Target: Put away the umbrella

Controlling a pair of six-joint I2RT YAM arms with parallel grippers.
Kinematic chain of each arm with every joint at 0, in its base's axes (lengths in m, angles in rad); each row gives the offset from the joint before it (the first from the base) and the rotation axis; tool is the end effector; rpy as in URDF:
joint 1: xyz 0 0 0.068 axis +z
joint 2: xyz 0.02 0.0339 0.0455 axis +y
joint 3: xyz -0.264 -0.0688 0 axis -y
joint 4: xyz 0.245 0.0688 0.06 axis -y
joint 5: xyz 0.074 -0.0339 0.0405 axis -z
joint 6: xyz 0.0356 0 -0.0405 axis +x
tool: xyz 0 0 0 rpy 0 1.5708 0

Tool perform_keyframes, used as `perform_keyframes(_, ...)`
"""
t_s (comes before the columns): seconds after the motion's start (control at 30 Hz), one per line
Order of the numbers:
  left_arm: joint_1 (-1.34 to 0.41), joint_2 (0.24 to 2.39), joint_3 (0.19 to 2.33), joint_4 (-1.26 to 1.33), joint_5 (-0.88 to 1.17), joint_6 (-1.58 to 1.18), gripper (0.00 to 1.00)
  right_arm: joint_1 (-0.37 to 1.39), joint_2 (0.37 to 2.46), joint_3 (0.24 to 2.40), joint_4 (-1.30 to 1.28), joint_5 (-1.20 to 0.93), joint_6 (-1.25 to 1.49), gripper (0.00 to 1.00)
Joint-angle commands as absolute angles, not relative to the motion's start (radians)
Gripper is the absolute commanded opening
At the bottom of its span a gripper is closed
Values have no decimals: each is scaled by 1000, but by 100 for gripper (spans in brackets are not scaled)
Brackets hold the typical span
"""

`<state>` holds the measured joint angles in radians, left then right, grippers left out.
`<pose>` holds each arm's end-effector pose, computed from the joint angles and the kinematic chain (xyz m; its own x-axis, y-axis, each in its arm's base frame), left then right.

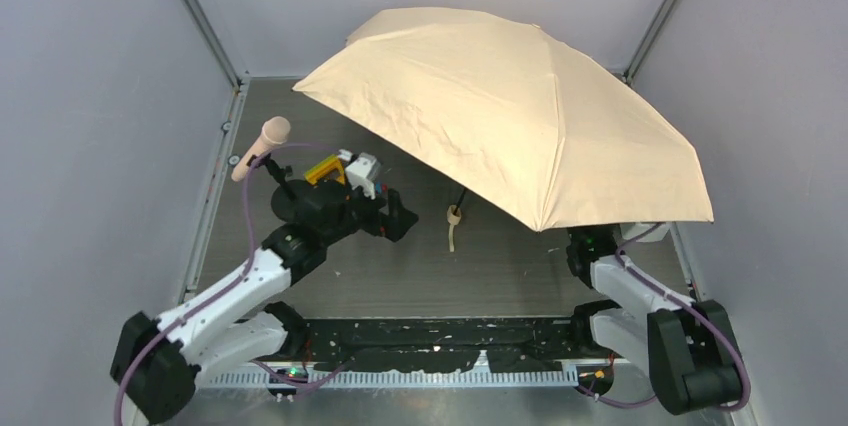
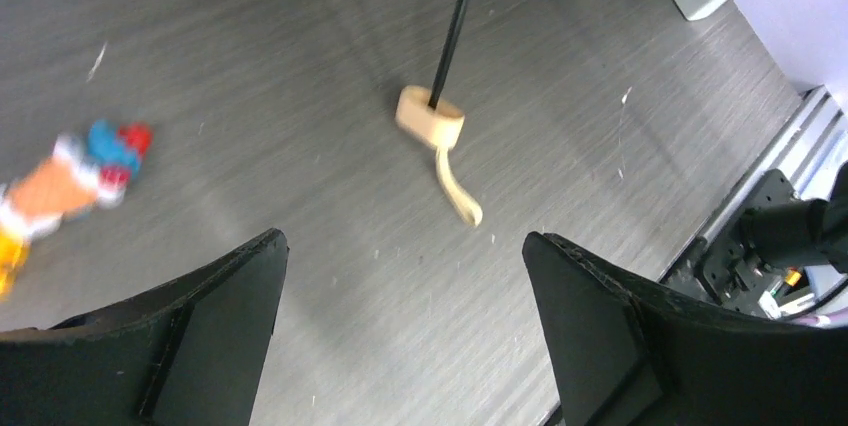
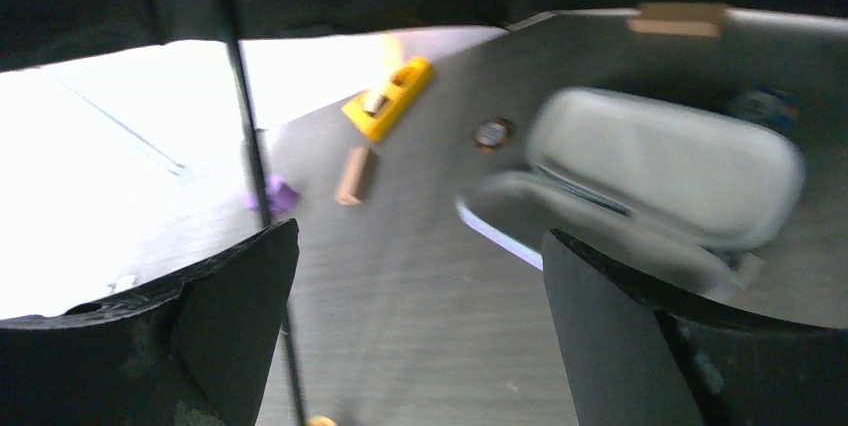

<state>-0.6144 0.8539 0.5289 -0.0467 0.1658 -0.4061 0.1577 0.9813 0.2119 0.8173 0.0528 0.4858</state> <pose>0.1597 -0.1198 0.2515 -0.5469 -0.0910 -0.8323 0.5205 0.7416 -0.4231 0.1982 0.0296 0.2108 -0.0071 0.4710 -0.8821 -0.1147 0.8759 0.4686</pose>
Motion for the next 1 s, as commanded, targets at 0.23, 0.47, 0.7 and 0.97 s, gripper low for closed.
perform_keyframes(0.23, -727, 1509, 947, 410, 226, -299, 94, 224, 1233, 372, 1216, 55, 658, 98)
perform_keyframes(0.47, -729, 1747, 1119, 478, 303, -309, 98, 223, 1349, 392, 1324, 36, 695, 100)
perform_keyframes(0.7, -730, 1898, 1241, 519, 446, -344, 86, 162, 1431, 465, 1349, -90, 734, 93)
perform_keyframes(0.97, -730, 1967, 1294, 596, 674, -396, 0, 62, 1597, 627, 1444, -362, 881, 84)
